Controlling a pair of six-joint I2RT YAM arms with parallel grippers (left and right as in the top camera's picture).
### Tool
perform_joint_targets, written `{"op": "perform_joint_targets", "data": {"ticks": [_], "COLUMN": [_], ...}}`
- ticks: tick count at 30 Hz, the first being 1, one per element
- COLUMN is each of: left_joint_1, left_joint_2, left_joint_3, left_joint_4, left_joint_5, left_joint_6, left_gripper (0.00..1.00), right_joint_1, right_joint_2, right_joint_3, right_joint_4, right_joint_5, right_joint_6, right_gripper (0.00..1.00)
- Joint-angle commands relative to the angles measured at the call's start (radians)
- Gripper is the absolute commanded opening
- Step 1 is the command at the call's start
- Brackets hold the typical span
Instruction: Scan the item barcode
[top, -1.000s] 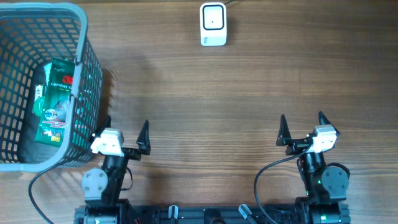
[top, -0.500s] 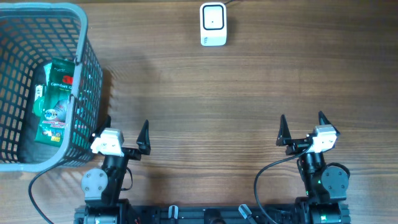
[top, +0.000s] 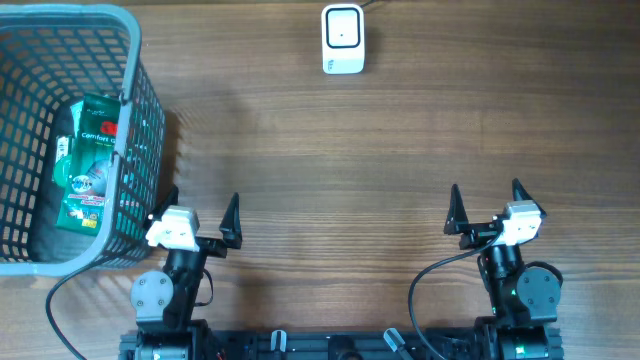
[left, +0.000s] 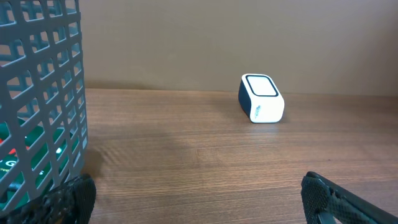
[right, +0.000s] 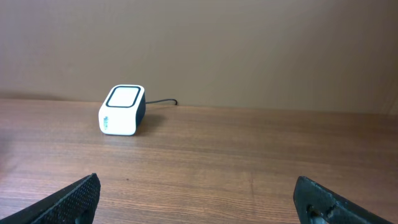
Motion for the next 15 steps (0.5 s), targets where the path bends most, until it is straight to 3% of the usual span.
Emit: {"op": "perform_joint_targets", "data": {"ticks": [1,15], "left_joint_1": [-0.007,-0.007], "left_joint_2": [0.002,0.006], "left_joint_3": [-0.012,-0.012], "left_joint_4": [0.006,0.006], "left_joint_5": [-0.005,-0.004], "left_joint_6": [0.019,0.019], "left_gripper": [1.00,1.00], "right_joint_1": [0.001,0.000], "right_joint_2": [-0.006,-0.006], "right_joint_3": [-0.003,-0.003], "right_joint_4": [0.003,0.003], "right_joint_5": [-0.015,-0.015], "right_joint_6": [-0.012,-0.012], "right_gripper": [1.00,1.00]}}
